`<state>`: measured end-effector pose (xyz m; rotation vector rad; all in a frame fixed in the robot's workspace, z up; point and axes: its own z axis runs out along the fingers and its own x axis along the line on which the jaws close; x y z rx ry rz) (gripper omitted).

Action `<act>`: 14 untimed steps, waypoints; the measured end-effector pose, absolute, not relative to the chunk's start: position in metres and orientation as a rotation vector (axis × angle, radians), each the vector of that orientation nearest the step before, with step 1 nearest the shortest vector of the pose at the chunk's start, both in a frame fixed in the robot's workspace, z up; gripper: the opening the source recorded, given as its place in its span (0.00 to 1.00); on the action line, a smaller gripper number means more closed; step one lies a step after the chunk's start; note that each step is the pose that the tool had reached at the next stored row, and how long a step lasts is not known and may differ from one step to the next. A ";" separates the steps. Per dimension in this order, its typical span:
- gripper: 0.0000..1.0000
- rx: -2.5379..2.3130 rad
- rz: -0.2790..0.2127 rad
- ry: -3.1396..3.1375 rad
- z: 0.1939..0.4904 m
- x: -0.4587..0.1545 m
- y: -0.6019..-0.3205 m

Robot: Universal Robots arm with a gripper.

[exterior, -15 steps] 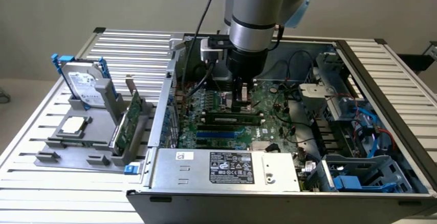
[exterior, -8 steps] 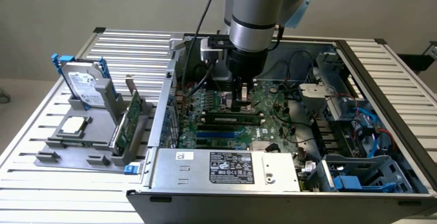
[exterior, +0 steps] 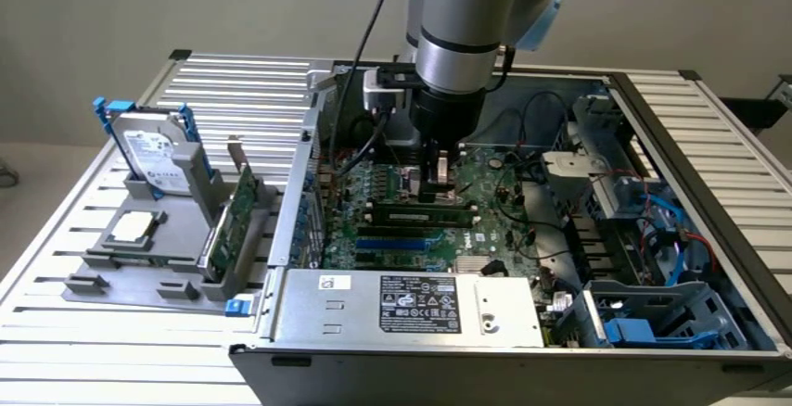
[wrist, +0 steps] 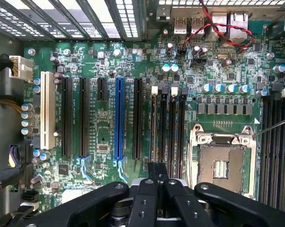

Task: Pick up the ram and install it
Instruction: 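Press down the ram until it locks into place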

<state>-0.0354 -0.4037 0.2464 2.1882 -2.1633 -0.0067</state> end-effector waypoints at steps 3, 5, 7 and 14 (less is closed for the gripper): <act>0.11 2.188 -0.007 -2.163 0.246 -0.035 -0.404; 0.11 2.188 -0.007 -2.163 0.246 -0.036 -0.404; 0.11 2.188 -0.007 -2.163 0.244 -0.039 -0.403; 0.11 2.188 -0.007 -2.163 0.236 -0.041 -0.403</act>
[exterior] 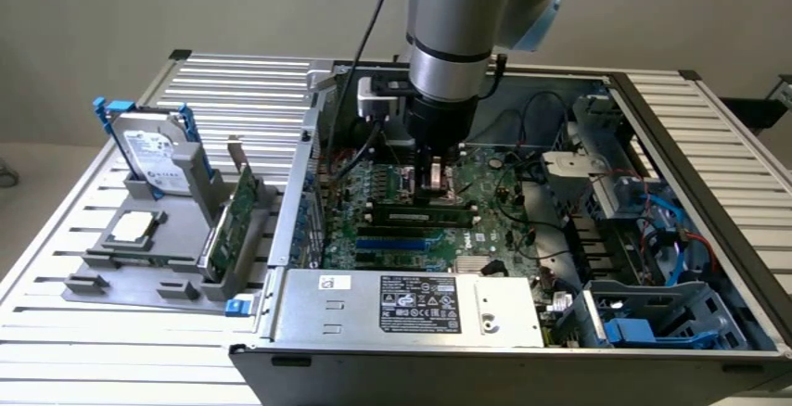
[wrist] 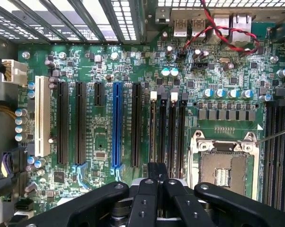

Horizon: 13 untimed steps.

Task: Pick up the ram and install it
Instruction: 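Press down the ram until it locks into place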

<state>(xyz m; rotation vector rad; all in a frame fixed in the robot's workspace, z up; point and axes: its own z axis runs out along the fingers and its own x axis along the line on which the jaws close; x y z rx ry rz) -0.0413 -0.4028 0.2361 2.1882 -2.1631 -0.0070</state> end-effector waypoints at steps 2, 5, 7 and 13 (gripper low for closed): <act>0.11 2.188 -0.007 -2.163 0.233 -0.041 -0.403; 0.11 2.188 -0.007 -2.163 0.230 -0.041 -0.403; 0.11 2.188 -0.007 -2.163 0.230 -0.042 -0.403; 0.11 2.188 -0.007 -2.163 0.229 -0.042 -0.403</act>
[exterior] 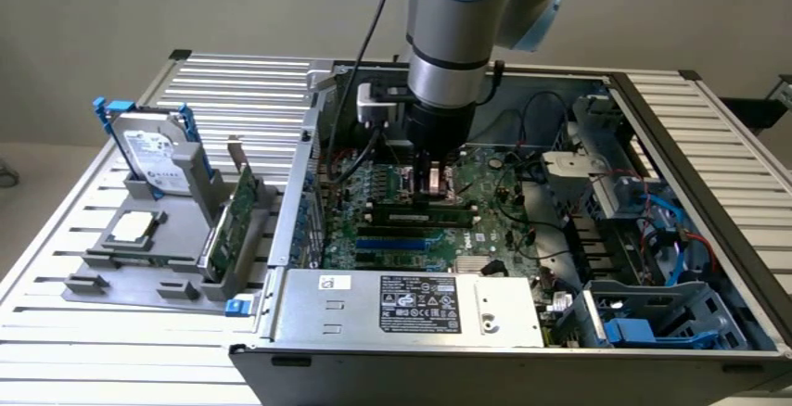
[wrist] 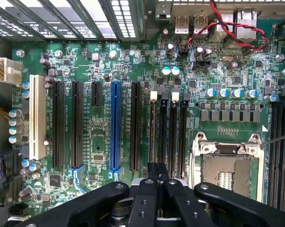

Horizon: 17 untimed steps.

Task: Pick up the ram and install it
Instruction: 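Press down the ram until it locks into place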

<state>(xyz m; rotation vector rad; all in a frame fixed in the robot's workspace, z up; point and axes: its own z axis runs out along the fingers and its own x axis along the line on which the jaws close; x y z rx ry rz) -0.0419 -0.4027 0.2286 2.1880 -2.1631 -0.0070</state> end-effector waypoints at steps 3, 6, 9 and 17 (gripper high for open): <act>0.11 2.188 -0.007 -2.163 0.228 -0.042 -0.403; 0.11 2.188 -0.007 -2.163 0.226 -0.042 -0.403; 0.11 2.188 -0.007 -2.163 0.225 -0.042 -0.403; 0.11 2.189 -0.008 -2.164 0.227 -0.042 -0.403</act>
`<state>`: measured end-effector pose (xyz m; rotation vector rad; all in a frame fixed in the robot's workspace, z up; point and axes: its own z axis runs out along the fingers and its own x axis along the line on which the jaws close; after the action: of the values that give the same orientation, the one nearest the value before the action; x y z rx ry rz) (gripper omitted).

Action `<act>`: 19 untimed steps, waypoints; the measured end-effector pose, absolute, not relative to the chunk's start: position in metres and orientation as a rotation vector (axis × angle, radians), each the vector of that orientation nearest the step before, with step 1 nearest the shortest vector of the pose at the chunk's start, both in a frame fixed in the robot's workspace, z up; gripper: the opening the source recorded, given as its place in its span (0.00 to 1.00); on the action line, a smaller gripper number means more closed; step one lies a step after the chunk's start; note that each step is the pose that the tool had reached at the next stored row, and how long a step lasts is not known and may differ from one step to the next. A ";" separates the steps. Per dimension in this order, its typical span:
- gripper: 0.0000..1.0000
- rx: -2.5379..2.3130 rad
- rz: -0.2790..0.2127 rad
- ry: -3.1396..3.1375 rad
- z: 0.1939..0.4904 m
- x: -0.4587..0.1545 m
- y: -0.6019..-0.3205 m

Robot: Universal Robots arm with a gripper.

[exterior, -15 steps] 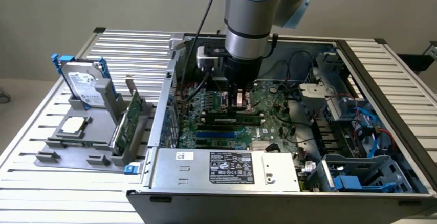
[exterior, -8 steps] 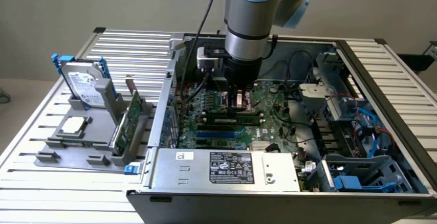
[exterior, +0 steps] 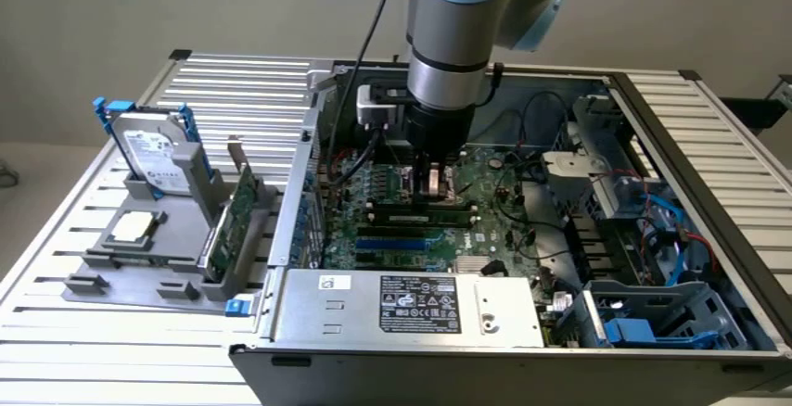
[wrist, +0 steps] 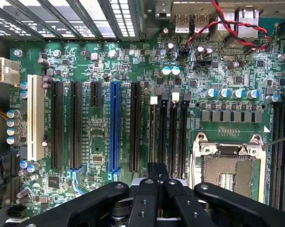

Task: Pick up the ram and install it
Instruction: 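Press down the ram until it locks into place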

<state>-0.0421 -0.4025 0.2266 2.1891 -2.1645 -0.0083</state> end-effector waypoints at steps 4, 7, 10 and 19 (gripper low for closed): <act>0.11 2.186 -0.011 -2.161 0.235 -0.042 -0.403; 0.11 2.185 -0.015 -2.159 0.240 -0.041 -0.403; 0.11 2.182 -0.021 -2.156 0.245 -0.040 -0.403; 0.11 2.175 -0.036 -2.150 0.252 -0.033 -0.406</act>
<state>-0.0332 -0.4065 0.2523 2.1753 -2.1496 -0.0357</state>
